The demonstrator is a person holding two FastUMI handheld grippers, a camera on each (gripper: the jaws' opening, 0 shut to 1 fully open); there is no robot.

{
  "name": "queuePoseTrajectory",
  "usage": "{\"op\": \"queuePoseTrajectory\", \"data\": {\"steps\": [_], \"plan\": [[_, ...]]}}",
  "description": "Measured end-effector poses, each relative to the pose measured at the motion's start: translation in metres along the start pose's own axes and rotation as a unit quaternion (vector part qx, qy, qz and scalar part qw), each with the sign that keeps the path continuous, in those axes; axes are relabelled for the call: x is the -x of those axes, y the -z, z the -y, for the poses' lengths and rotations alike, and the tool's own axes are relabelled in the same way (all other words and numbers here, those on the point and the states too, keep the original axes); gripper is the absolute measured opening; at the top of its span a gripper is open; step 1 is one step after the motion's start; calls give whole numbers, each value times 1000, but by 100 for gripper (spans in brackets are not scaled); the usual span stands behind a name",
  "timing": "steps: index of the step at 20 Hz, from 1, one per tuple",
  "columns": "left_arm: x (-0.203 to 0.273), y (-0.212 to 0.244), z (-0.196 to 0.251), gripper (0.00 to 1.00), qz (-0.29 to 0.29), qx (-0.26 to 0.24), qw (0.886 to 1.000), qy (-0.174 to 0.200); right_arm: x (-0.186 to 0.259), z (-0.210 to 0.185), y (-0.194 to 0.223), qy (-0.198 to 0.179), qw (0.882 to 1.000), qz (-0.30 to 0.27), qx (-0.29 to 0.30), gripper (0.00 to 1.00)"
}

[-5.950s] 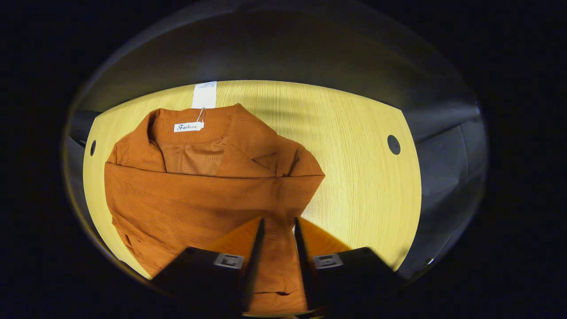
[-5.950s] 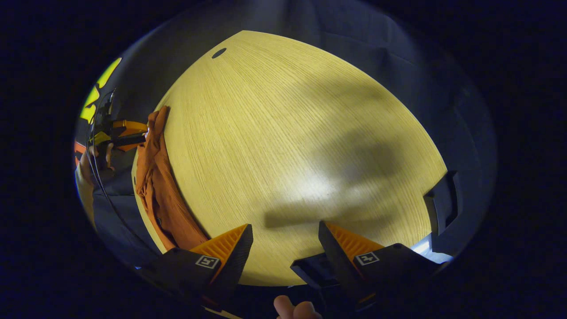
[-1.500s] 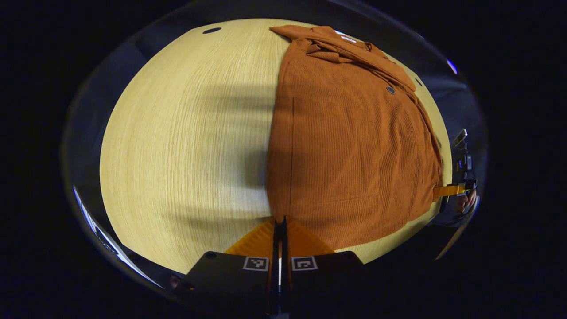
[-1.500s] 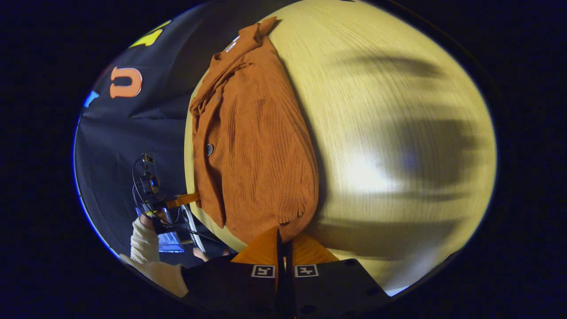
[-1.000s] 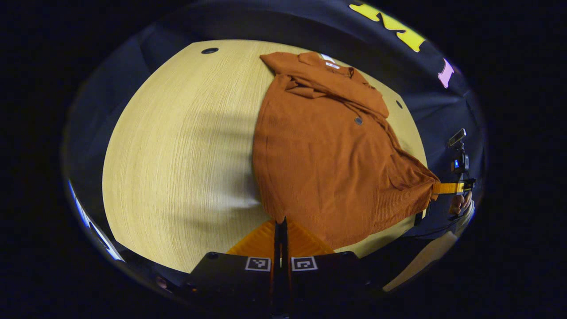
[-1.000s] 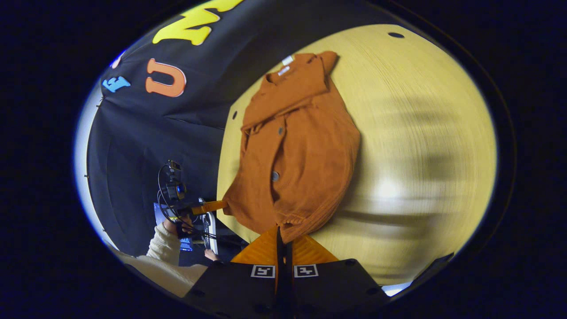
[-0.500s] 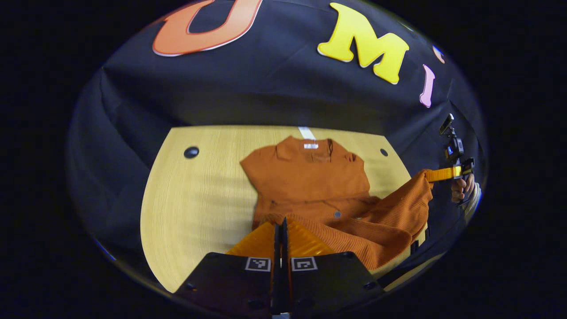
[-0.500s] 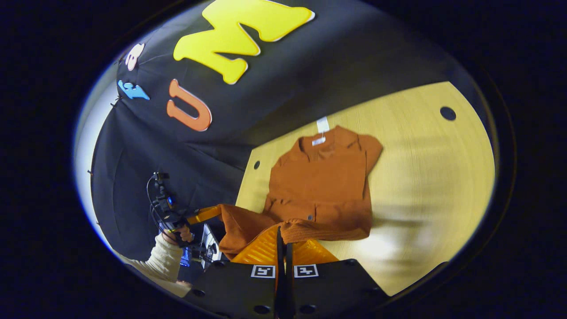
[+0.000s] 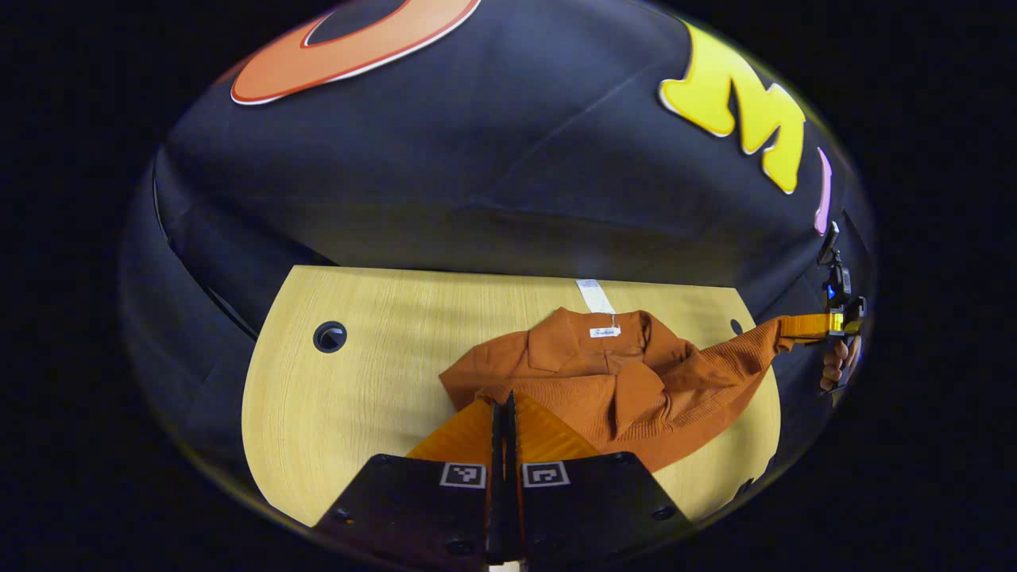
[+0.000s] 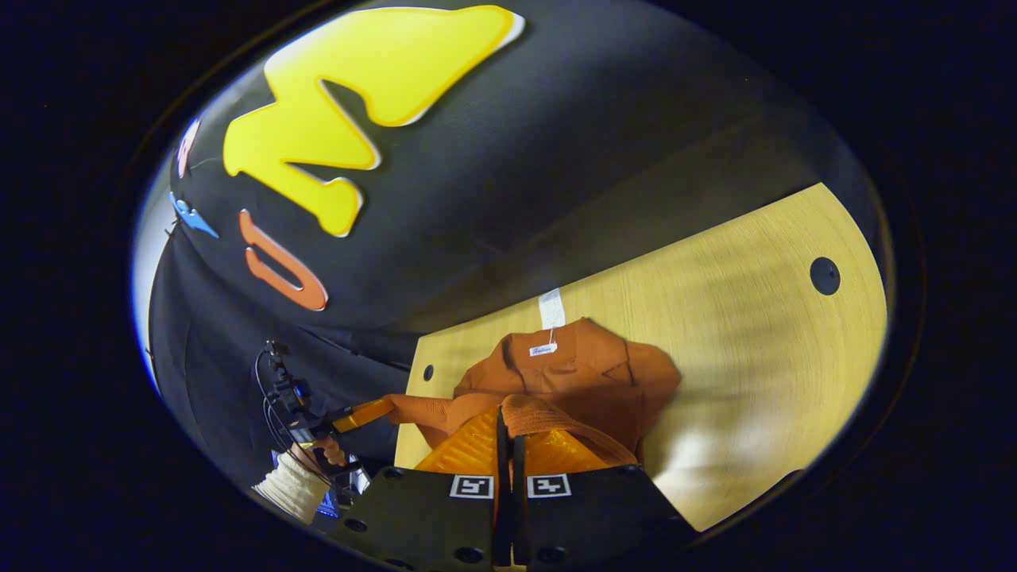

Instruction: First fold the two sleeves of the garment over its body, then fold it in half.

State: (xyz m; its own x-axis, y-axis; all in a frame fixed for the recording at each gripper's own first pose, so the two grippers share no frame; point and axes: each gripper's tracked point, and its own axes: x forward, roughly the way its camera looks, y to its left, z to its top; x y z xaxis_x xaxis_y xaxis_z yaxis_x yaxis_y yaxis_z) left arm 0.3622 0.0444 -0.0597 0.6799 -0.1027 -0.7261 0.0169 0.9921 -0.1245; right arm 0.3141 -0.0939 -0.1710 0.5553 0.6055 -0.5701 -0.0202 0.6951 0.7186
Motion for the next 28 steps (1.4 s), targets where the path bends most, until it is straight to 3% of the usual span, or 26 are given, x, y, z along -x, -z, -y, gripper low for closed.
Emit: {"op": "queuePoseTrajectory", "data": {"steps": [3,6,9,11,13,14,17,18,19,20,21,22,24,26,27,28], "plan": [[-38,-3,-10,3,-7,36,999,-2,-33,40,-18,27,997,24,-67,0],[-68,14,-23,3,-34,87,996,-9,-53,76,-19,50,984,37,-167,1],[-85,26,-33,3,-51,101,994,-5,-60,98,-18,65,972,50,-219,1],[-91,29,-33,7,-53,102,993,0,-60,105,-18,72,968,54,-234,2],[-94,27,-29,0,-53,97,994,11,-60,109,-20,84,968,55,-231,2],[-96,26,-30,3,-52,92,994,11,-63,110,-19,88,967,54,-235,7],[-99,23,-20,5,-50,81,995,33,-67,126,-18,134,964,60,-222,10],[-99,21,-16,6,-48,78,995,42,-68,122,-18,132,963,59,-228,10],[-100,18,-16,7,-41,76,995,40,-71,116,-18,124,962,58,-238,17],[-101,16,-17,13,-34,76,996,44,-68,114,-21,114,960,60,-247,12],[-101,15,-16,7,-33,74,996,45,-72,112,-23,103,959,64,-258,12],[-101,15,-17,33,-31,69,996,44,-74,107,-24,93,956,66,-269,16],[-101,10,-19,44,-24,58,997,41,-76,110,-26,87,950,68,-292,21],[-98,-1,-8,58,0,76,995,70,-75,112,-28,84,945,68,-307,28],[-93,-6,-3,58,9,86,993,79,-75,111,-28,79,944,66,-312,29],[-90,-11,-4,75,20,92,992,80,-76,108,-32,68,944,68,-317,29]]}}
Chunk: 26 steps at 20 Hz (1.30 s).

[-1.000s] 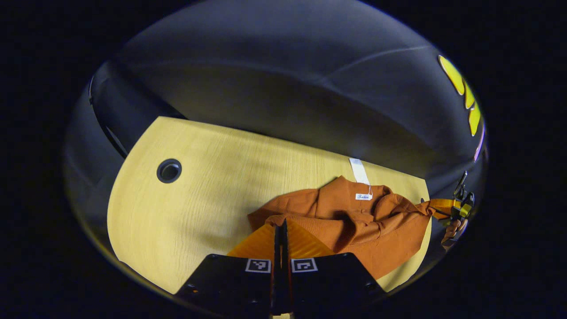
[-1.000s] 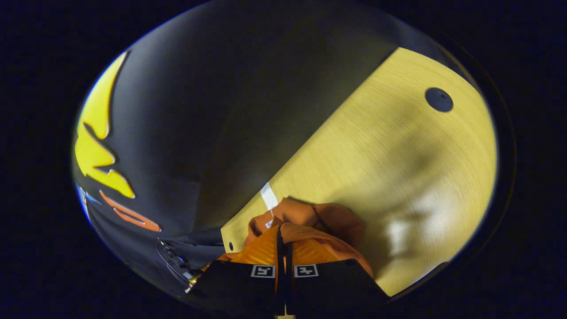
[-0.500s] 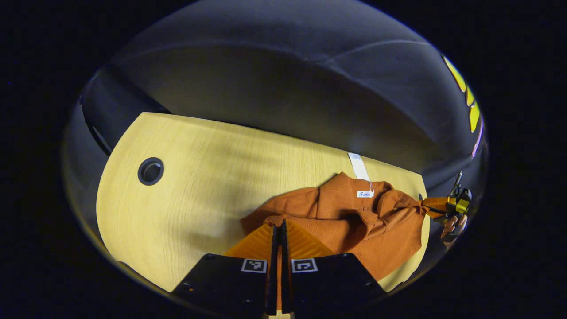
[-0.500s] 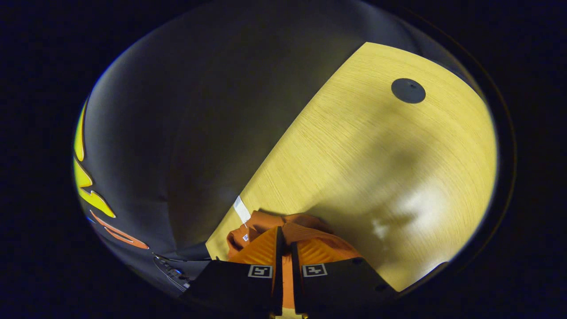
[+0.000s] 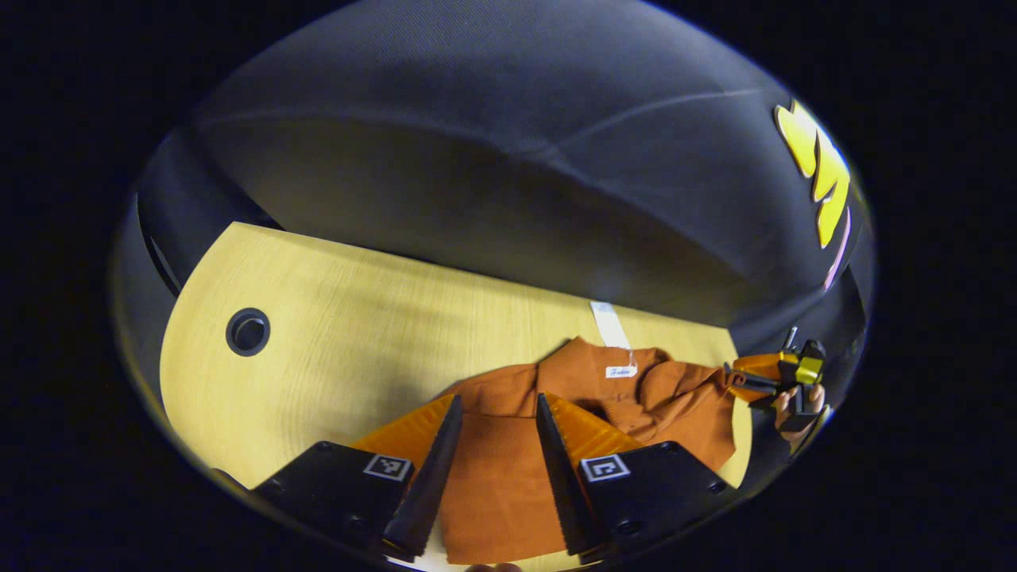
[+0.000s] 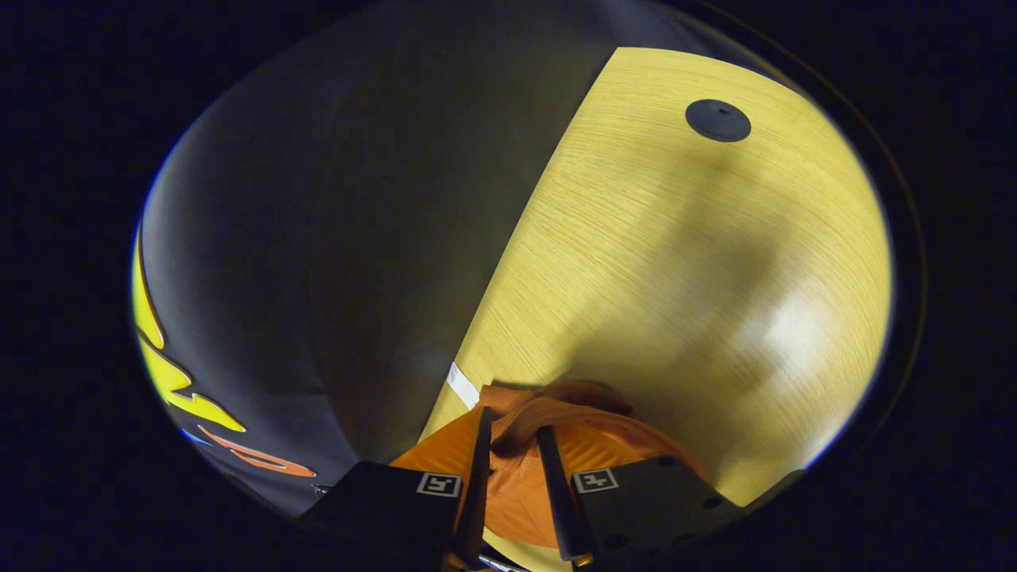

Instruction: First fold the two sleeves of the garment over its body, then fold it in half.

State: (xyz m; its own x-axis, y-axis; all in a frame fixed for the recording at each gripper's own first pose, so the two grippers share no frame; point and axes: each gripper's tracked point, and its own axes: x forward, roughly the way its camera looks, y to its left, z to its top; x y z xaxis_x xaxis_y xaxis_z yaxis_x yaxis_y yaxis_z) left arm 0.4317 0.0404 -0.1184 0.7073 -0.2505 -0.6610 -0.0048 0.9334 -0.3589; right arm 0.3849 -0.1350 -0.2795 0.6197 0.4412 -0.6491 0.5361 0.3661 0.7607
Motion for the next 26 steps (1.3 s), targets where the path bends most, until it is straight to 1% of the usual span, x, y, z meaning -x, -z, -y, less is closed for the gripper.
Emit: {"op": "queuePoseTrajectory", "data": {"steps": [1,2,3,4,5,6,7,8,9,10,11,12,13,14,15,17,19,20,21,22,23,24,26], "plan": [[-1,-5,2,68,13,2,1000,-3,-2,-7,1,-14,1000,-2,-8,31],[1,-15,1,64,31,2,1000,-3,-3,-15,3,-30,999,-4,-18,34],[2,-23,3,78,47,4,999,0,-4,-23,6,-46,999,-9,-26,39],[4,-25,8,82,51,5,999,0,-3,-28,7,-52,998,-12,-36,60],[7,-24,9,96,49,1,999,-1,-2,-33,8,-63,997,-13,-39,81],[10,-20,8,90,42,1,999,-3,-2,-40,8,-73,997,-10,-39,80],[13,-18,8,91,40,6,999,-6,-2,-46,8,-82,996,-5,-36,82],[16,-18,6,92,44,13,999,-10,1,-50,5,-87,996,1,-34,87],[18,-21,2,81,52,22,998,-17,3,-56,3,-98,995,7,-31,88],[23,-24,0,92,60,31,997,-24,6,-61,5,-100,995,10,-22,89],[31,-27,-1,92,67,38,997,-28,11,-64,9,-95,995,11,-5,91],[43,-31,-4,96,76,42,996,-36,19,-68,12,-86,996,18,22,94],[52,-35,-5,99,89,46,994,-42,26,-68,16,-72,995,29,61,94],[66,-39,-3,99,102,46,993,-47,35,-68,19,-56,992,39,108,87],[80,-43,0,99,117,40,991,-53,46,-69,21,-43,986,52,155,94],[108,-46,7,99,150,7,986,-76,71,-78,26,-26,970,86,225,94],[137,-47,15,99,184,-29,977,-103,102,-85,38,-15,954,111,279,95],[152,-45,21,99,199,-45,972,-116,117,-84,45,-3,943,124,309,94],[175,-41,26,99,216,-58,966,-128,132,-86,52,6,929,142,342,94],[191,-38,35,99,235,-66,961,-132,151,-90,59,13,910,167,380,94],[207,-32,48,98,247,-73,957,-133,171,-91,66,28,888,196,414,95],[221,-24,58,98,260,-81,953,-134,192,-97,79,29,865,224,448,87],[239,-7,74,98,278,-100,945,-143,229,-105,111,32,816,276,506,88]]}}
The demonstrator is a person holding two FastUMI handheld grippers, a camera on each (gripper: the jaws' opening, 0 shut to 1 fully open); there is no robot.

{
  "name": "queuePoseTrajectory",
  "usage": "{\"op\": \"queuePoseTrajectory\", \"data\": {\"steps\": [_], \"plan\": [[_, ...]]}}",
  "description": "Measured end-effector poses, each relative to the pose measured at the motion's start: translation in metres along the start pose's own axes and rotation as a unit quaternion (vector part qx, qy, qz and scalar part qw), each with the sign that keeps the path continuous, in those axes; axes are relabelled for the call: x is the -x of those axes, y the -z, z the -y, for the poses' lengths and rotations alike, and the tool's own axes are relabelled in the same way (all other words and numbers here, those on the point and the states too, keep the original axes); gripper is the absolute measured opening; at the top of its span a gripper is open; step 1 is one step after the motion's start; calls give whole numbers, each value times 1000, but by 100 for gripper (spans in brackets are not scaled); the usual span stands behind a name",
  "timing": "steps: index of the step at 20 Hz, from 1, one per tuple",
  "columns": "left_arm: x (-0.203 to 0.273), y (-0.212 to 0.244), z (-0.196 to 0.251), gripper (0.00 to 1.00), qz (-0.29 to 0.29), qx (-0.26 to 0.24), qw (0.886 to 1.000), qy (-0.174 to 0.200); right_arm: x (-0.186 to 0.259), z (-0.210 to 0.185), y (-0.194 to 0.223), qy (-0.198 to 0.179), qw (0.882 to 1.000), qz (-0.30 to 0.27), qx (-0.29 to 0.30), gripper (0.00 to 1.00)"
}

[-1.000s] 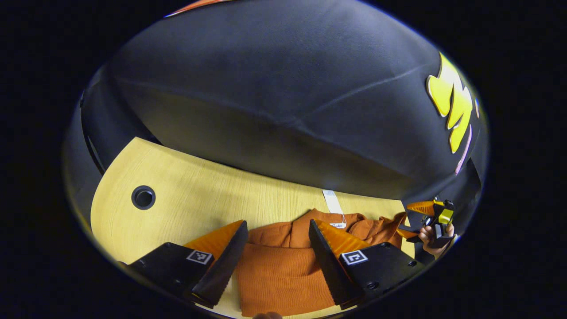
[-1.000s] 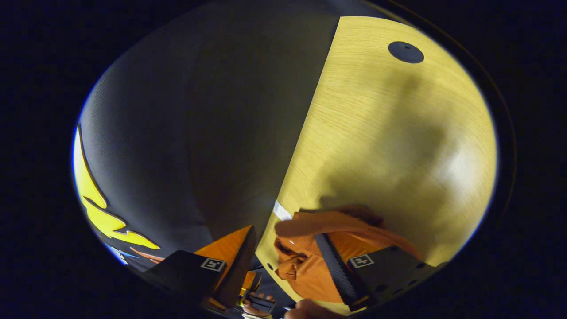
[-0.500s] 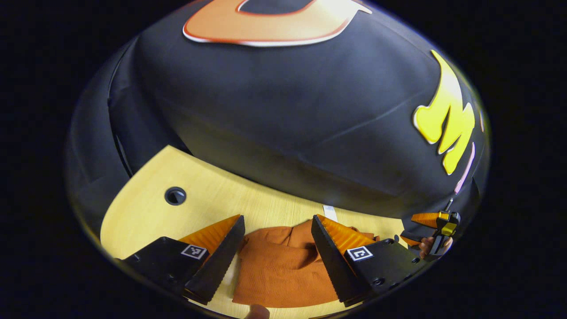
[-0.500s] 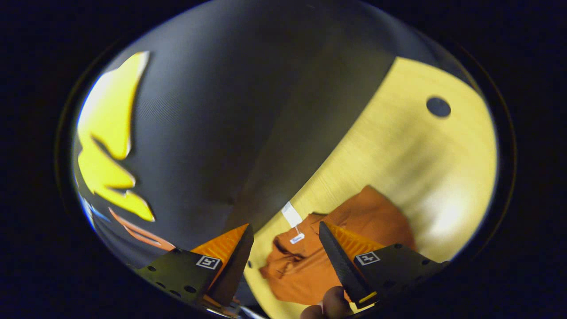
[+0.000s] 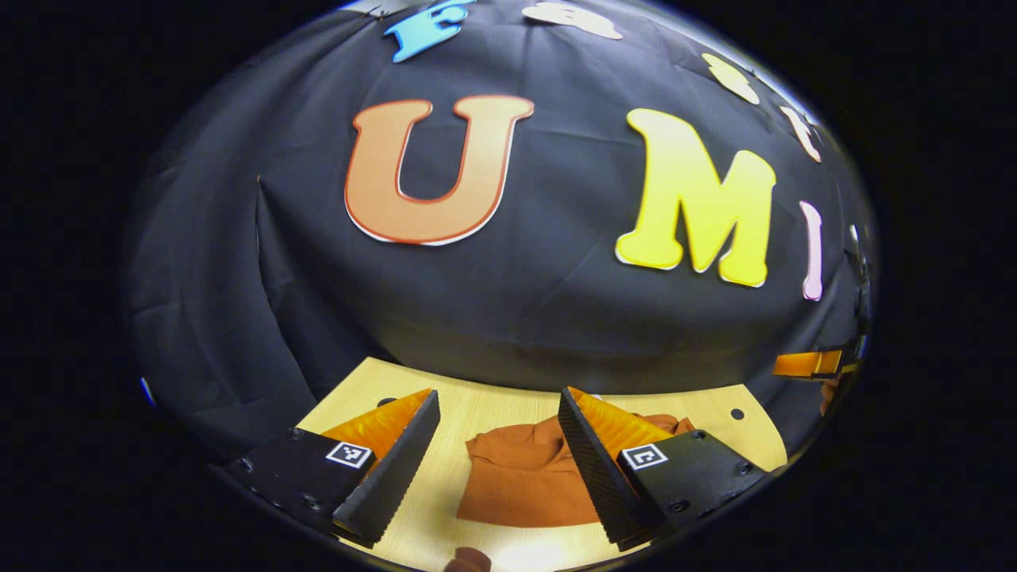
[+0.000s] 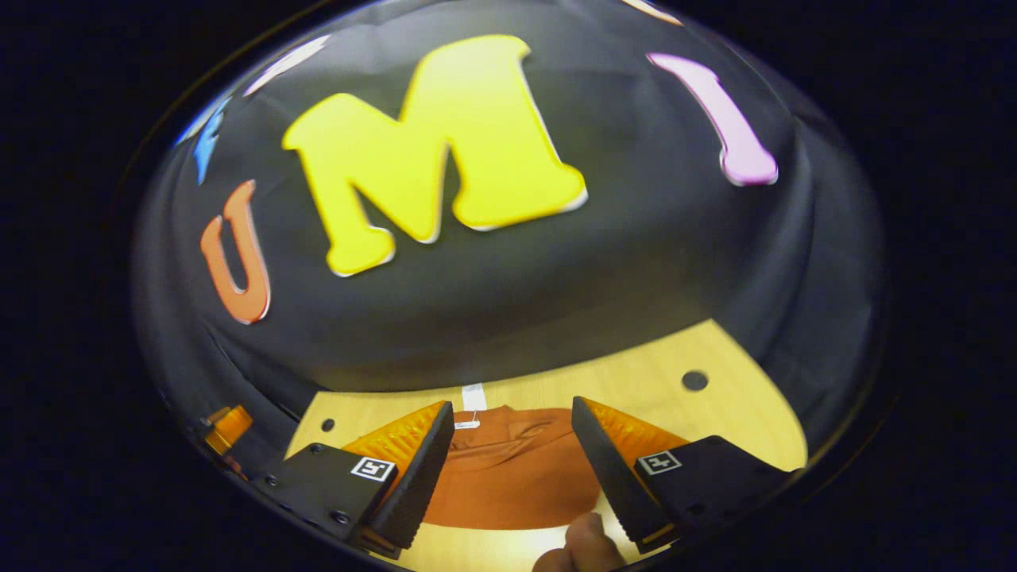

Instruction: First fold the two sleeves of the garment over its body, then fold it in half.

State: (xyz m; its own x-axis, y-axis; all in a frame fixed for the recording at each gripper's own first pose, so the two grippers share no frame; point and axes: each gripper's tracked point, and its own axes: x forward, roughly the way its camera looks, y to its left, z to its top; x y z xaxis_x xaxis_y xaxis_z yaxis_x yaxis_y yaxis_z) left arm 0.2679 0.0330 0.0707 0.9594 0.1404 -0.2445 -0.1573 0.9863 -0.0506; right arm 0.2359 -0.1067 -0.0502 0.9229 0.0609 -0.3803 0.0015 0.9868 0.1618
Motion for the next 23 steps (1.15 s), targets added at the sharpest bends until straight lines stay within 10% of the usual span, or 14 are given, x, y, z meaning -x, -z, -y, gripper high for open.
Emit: {"op": "queuePoseTrajectory", "data": {"steps": [10,23], "plan": [[110,0,52,98,85,22,996,18,141,-51,40,13,989,106,103,95],[140,26,92,98,66,17,996,55,168,-83,42,-12,981,133,143,96]]}}
